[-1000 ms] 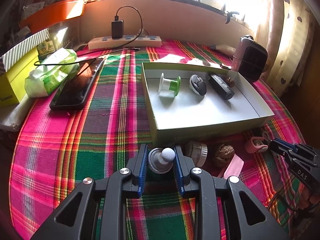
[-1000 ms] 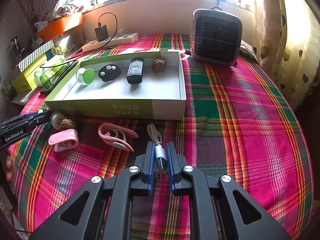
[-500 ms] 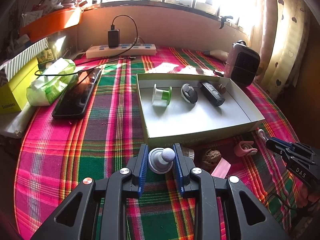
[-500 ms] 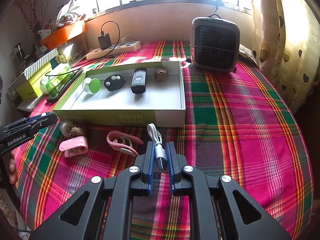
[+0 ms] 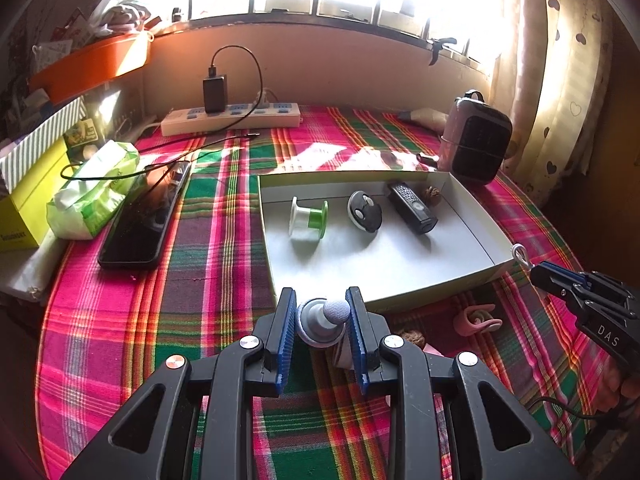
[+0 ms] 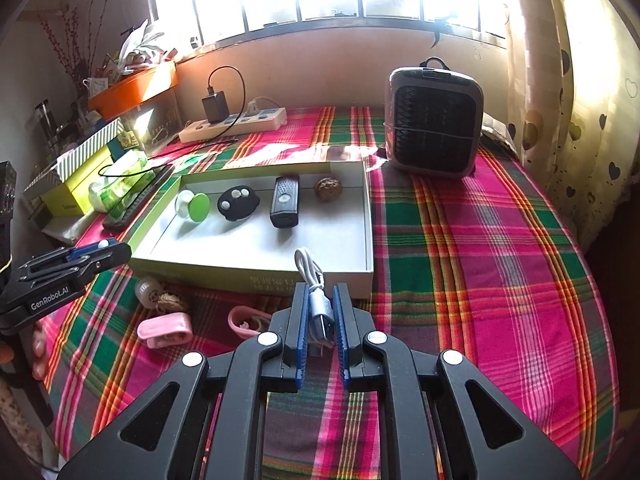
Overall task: Organize objects
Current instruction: 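Carry the knob and cable up and over into the box with both tools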
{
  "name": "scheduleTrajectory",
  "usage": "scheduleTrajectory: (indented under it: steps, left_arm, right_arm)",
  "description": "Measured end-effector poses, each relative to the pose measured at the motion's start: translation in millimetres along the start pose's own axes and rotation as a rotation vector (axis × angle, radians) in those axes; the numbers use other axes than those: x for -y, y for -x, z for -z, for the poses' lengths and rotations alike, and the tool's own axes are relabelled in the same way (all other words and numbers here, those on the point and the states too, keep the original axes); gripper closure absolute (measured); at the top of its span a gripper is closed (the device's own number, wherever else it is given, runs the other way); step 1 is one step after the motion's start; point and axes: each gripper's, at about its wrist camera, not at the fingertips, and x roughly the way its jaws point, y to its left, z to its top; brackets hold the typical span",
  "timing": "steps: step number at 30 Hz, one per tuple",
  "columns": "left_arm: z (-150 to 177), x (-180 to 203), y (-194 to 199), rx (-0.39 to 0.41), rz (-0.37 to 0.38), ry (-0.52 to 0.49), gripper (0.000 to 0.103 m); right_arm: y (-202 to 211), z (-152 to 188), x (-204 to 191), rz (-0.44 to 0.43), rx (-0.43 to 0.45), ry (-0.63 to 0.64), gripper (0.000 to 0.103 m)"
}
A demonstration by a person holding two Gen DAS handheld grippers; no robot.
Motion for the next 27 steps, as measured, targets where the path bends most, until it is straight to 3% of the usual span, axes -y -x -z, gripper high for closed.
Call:
scheduleTrajectory:
  steps: [14, 27]
  left_arm:
    - [-22, 2, -20, 0.000, -0.005, -0.010, 0.080]
    - [-34, 3, -46, -0.022, -0.033, -0.039, 0.080]
  right_arm:
    - [-20, -32, -3, 0.005, 0.007, 0.036, 0.090]
    - [-60, -55, 4, 0.022, -0.049, 0.050, 0.090]
